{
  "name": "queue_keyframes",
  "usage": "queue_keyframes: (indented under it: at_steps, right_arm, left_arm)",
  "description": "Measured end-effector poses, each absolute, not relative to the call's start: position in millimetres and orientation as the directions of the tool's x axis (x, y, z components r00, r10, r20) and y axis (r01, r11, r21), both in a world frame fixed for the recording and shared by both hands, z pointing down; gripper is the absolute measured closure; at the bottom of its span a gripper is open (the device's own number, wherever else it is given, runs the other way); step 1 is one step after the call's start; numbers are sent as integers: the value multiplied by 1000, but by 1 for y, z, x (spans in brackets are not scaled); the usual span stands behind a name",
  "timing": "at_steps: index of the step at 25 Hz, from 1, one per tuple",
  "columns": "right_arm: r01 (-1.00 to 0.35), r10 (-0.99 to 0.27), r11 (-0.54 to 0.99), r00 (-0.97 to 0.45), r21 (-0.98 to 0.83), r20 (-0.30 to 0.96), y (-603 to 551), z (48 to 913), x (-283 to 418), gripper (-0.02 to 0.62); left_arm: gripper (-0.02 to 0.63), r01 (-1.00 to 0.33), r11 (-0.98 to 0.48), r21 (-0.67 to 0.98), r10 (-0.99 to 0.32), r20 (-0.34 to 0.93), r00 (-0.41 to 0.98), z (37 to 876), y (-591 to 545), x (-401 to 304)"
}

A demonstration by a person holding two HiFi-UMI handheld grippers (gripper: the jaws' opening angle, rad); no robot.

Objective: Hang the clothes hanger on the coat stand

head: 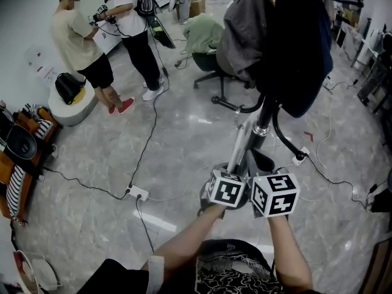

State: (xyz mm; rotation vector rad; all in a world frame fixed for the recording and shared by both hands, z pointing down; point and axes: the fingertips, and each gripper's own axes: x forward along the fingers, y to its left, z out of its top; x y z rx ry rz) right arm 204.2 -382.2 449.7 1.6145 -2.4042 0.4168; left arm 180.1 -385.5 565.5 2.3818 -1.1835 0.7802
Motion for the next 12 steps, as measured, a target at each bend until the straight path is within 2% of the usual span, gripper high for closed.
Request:
queue_keyframes:
  at_steps: [12]
  right_arm:
    - [-929,-862,349,-370,-126,347,-386,464,204,595]
  left_arm:
    - [566,-810,-581,71,-615,614,495,573,-392,179]
